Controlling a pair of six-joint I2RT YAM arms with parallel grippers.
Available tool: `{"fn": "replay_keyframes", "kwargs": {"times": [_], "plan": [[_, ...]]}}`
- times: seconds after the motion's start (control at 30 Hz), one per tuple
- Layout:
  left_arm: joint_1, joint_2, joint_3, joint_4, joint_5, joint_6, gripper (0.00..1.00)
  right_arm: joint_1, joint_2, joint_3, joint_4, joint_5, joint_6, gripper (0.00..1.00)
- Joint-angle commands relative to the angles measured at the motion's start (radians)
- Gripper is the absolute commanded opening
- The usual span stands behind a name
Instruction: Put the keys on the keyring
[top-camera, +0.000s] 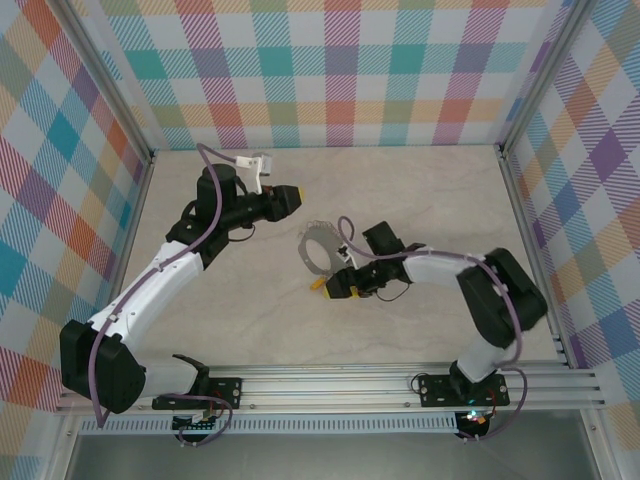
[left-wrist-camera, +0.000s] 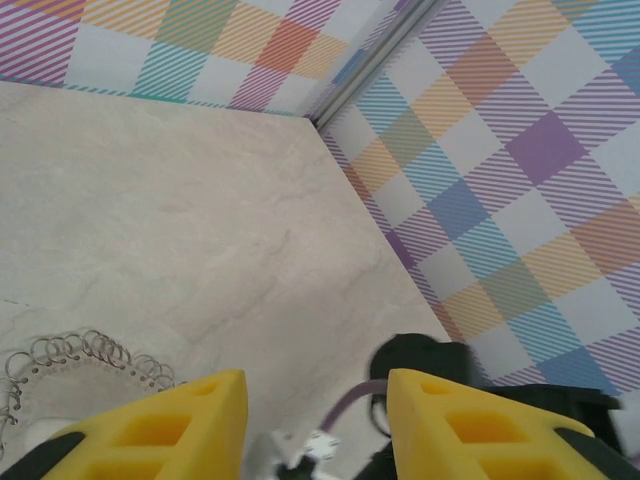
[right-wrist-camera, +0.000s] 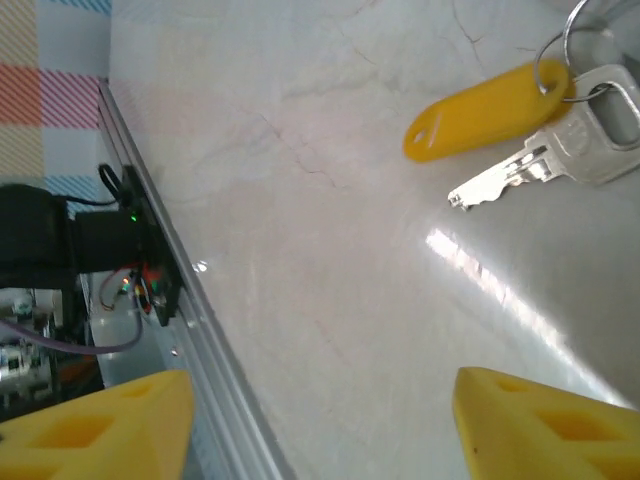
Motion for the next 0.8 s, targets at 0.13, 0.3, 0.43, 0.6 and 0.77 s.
{"fn": "replay_keyframes", "kwargs": {"times": [0.13, 0.3, 0.43, 0.6, 0.77], "plan": [[0.015, -0.1, -0.052, -0.008, -0.056, 0.019, 0.74, -0.099, -0.256, 0.014, -0.125, 0.13, -0.023, 1.0], [0.02, -0.19, -0.096, -0.071, -0.167, 0.067, 1.0, -0.17, -0.408, 0.048, -0.204, 0.351, -0.023, 1.0], [0.022, -0.278, -0.143, -0.134, -0.369, 0.124, 1.0, -0.225, -0.505, 0.059, -0.223, 0.634, 0.03, 1.0], [0.029, -0.392, -0.279, -0.057, -0.689, 0.278, 1.0, -0.276, -0.564, 0.03, -0.164, 0.962, 0.024, 1.0], [0.084, -0.435, -0.457, 0.092, -0.847, 0.459, 1.0, -0.345, -0.582, -0.098, 0.043, 1.153, -0.066, 1.0]]}}
